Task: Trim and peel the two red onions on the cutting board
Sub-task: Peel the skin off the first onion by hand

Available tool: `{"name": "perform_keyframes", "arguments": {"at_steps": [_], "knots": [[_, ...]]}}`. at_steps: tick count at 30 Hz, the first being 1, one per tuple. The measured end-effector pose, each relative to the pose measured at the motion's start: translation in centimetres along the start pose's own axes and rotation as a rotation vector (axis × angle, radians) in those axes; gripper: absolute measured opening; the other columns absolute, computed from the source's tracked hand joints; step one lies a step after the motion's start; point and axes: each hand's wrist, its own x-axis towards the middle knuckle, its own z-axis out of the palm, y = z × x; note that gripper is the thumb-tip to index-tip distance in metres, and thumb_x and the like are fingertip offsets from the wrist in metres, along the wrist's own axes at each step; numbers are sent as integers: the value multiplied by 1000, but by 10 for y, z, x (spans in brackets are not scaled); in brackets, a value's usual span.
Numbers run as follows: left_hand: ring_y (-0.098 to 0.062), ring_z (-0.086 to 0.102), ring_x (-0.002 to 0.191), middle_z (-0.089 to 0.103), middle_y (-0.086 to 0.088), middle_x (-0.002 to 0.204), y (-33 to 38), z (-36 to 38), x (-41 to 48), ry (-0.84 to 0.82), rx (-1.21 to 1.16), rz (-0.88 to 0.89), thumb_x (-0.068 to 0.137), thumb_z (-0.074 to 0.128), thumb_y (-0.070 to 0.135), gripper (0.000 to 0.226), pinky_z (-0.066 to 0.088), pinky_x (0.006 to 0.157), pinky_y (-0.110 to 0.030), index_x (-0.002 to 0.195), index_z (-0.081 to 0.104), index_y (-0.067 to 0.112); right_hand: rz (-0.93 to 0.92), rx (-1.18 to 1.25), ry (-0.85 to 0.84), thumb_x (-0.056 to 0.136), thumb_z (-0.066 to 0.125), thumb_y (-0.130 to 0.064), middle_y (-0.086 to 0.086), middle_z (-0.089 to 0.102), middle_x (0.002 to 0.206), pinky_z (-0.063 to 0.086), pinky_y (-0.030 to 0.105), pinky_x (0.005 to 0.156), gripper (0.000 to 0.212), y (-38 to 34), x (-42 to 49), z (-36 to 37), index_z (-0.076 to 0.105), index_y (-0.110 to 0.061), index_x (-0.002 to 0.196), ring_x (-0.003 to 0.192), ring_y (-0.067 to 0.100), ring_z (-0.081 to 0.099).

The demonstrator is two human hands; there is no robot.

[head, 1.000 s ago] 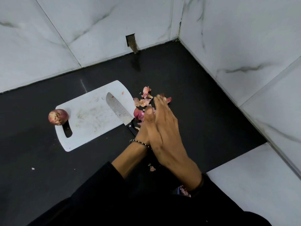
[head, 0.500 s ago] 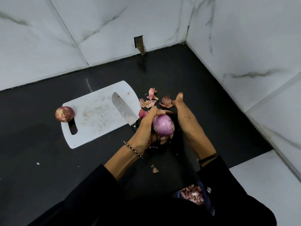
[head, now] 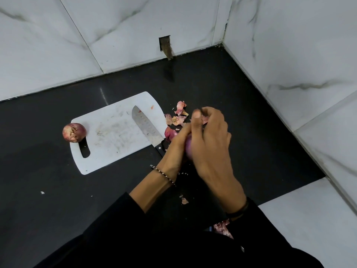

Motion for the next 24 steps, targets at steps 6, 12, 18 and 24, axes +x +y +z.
{"name": "perform_keyframes", "arguments": {"at_steps": [6, 12, 18, 24], "knots": [[-15, 69, 77, 75, -2, 84, -1, -7, 8, 109, -23, 27, 96, 56, 28, 32, 56, 74, -28, 77, 79, 19, 87, -17, -64, 106, 22, -55, -3, 47, 135, 29, 34, 108, 49, 14, 19, 3, 45, -20, 131, 125, 14, 43], [-28, 61, 50, 61, -24, 70, 13, -14, 5, 56, -32, -28, 90, 55, 40, 49, 50, 48, -27, 115, 65, -1, 4, 41, 44, 106, 44, -42, -7, 57, 95, 39, 13, 72, 25, 34, 33, -18, 58, -23, 97, 85, 3, 53], [-26, 66, 60, 69, -15, 75, 21, -17, 15, 54, -106, -20, 79, 60, 38, 35, 54, 51, -30, 99, 65, 9, -206, 110, 54, 96, 67, -18, -16, 64, 100, 53, 14, 79, 17, 33, 26, -24, 62, -30, 106, 92, 0, 65], [-22, 65, 55, 65, -7, 67, 32, -18, 24, 112, -136, -51, 79, 65, 29, 24, 56, 47, -31, 90, 62, 7, -332, 88, -31, 94, 70, -16, -5, 66, 103, 52, 18, 76, 14, 36, 30, -30, 71, -15, 107, 90, 8, 64]]}}
